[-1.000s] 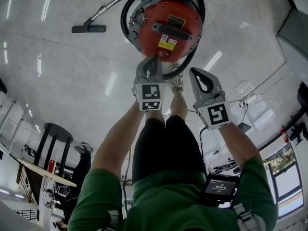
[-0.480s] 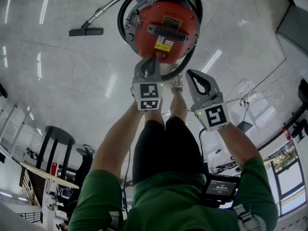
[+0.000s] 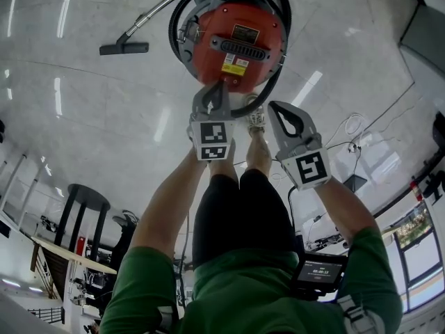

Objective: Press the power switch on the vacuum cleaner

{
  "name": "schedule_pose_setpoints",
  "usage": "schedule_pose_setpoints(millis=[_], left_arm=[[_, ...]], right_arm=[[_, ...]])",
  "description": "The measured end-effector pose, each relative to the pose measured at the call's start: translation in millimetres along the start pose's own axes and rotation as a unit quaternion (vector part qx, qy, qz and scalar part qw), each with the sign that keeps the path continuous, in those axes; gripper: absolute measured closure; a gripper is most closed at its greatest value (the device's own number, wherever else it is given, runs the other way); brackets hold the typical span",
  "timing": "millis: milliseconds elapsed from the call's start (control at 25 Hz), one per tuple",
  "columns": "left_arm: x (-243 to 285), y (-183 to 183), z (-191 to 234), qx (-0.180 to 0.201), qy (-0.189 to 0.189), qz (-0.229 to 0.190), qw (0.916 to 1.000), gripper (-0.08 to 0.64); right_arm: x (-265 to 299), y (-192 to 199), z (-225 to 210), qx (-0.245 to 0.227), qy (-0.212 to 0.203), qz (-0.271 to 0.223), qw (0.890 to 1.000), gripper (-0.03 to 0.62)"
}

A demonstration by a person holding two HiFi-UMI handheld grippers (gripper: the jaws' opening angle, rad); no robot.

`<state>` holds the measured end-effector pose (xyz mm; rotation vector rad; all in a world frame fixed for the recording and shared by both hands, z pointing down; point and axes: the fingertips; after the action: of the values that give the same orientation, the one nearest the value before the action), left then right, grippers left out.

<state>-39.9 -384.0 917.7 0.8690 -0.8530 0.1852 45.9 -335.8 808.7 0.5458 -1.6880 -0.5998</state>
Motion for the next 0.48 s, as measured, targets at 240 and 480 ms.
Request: schedule_pose_setpoints(millis=[240, 480], left_arm=[[0.1, 0.0, 1.2, 0.000, 0.005, -0.001, 1.0000, 0.552], [0.5, 1.3, 2.4, -0.002, 0.008, 0.001, 1.0000, 0.552]], right_arm=[[0.0, 0.8, 0.5, -0.001, -0.001, 0.001, 1.000, 0.591], [0.7, -0.3, 0.3, -0.001, 0.000, -0.002, 1.000, 0.591]])
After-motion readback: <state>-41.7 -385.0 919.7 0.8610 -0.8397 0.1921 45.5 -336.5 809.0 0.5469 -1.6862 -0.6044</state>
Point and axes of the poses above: the fingertips, and each gripper's own axes: x forward along the fingers, z to its left, y out of its underside, and after that the axes turned 10 degrees about y, right-handed
